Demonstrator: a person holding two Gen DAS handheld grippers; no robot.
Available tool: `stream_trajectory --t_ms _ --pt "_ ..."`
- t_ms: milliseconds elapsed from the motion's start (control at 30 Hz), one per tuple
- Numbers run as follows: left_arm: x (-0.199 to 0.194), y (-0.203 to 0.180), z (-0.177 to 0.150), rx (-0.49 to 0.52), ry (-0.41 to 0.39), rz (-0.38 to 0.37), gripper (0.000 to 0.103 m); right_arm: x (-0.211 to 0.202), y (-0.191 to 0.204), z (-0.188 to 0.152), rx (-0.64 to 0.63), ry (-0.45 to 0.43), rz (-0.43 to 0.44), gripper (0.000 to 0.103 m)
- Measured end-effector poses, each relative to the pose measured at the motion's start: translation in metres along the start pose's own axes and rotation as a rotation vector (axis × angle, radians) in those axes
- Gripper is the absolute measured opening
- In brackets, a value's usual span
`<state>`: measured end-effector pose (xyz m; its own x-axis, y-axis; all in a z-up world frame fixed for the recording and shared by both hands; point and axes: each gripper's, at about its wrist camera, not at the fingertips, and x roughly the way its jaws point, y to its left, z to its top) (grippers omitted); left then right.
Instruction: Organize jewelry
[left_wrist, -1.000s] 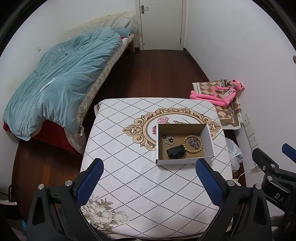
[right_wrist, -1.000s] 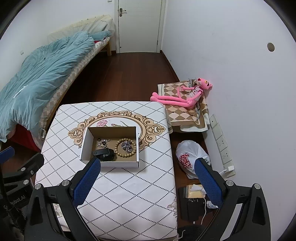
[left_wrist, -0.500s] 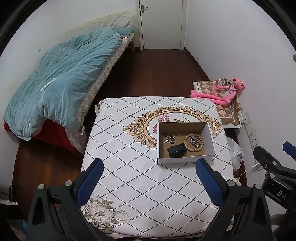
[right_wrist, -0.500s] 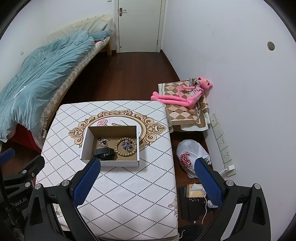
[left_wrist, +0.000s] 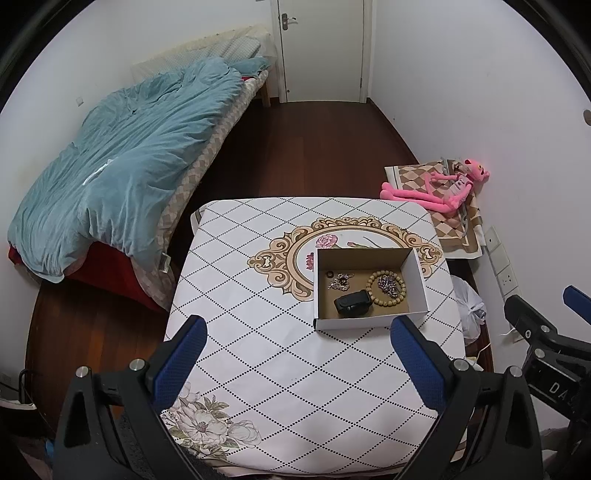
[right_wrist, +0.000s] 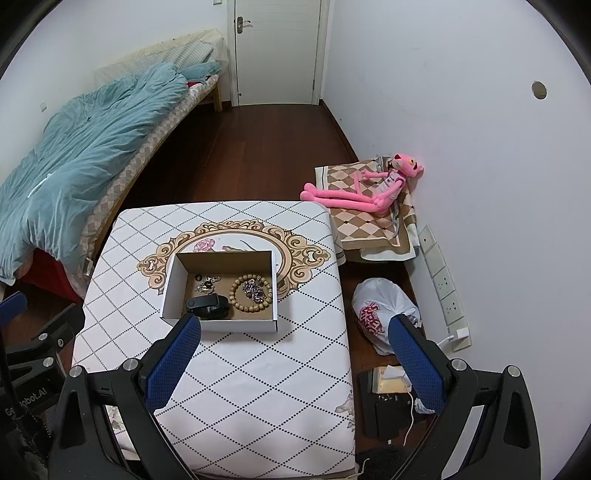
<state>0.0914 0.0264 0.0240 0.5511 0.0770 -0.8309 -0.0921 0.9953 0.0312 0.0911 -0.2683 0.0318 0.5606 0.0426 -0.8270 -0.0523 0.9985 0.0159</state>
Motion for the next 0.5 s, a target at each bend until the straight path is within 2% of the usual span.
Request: stream_trajectory --t_ms 500 --pt "-0.0016 -0.002 0.0033 -0.003 -0.008 0.002 0.101 -0.0044 0.0007 0.0012 0.003 -0.005 -0.003 0.102"
